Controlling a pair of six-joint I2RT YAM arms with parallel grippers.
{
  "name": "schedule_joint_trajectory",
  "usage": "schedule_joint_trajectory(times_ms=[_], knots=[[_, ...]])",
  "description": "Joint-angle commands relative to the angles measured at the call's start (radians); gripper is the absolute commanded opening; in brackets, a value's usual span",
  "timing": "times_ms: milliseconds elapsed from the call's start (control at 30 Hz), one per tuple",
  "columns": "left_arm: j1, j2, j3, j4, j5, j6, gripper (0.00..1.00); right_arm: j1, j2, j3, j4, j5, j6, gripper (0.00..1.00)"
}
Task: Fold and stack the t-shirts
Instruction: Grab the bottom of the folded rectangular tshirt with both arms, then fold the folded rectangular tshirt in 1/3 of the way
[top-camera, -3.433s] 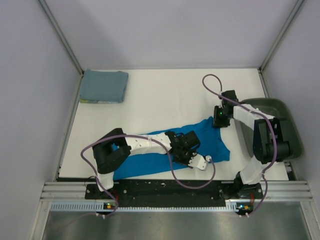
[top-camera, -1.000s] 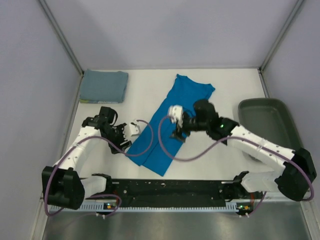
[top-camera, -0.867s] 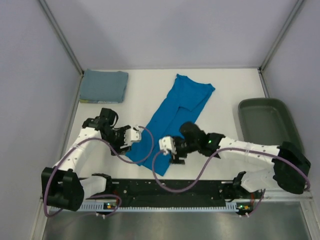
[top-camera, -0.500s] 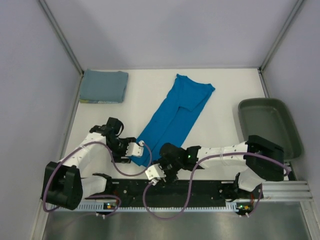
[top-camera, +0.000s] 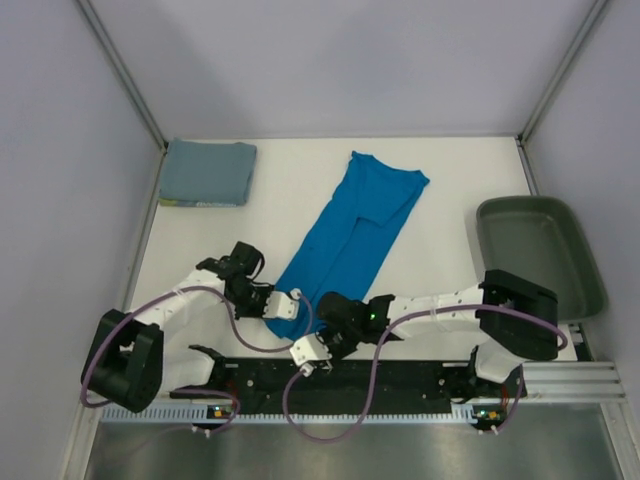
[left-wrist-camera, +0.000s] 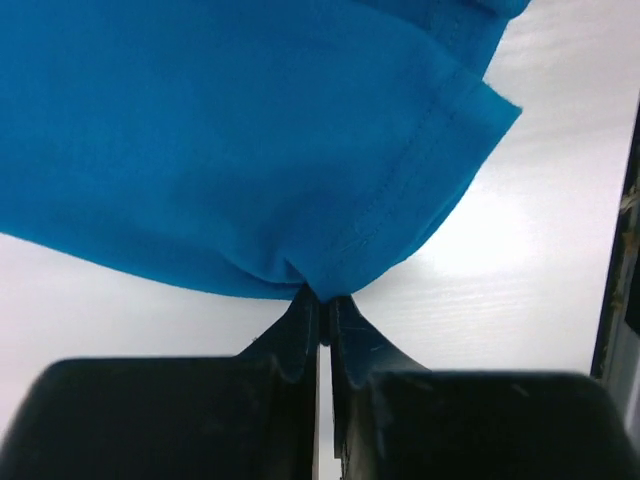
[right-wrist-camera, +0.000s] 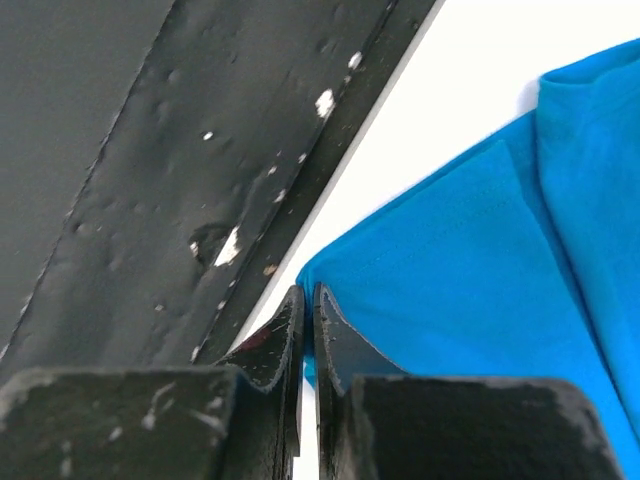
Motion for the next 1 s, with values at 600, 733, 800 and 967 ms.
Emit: schedule_joint_trajectory(times_ms=[600,733,800,967], knots=[[-0.132,0.312,0.694,-0.129,0.018,-0.529,0.00,-0.499,-0.409,-0.084,0.061,0.047,0.311,0.00],[-0.125,0.535,0.939,-0.138,-0.023,-0.584,0.00,-0.649,-0.340,-0.063,0.163,0.036,0.268,0.00],[-0.117,0.642,1.059,-0.168,-0.034,-0.610,0.00,-0.697,-0.294,-0.043,0.165,0.036,0.252,0.00],[-0.111,0.825,1.254,-0.194,-0.086,-0.644,0.00,-0.755,-0.202,-0.022,0.208,0.027,0.178,0.00]])
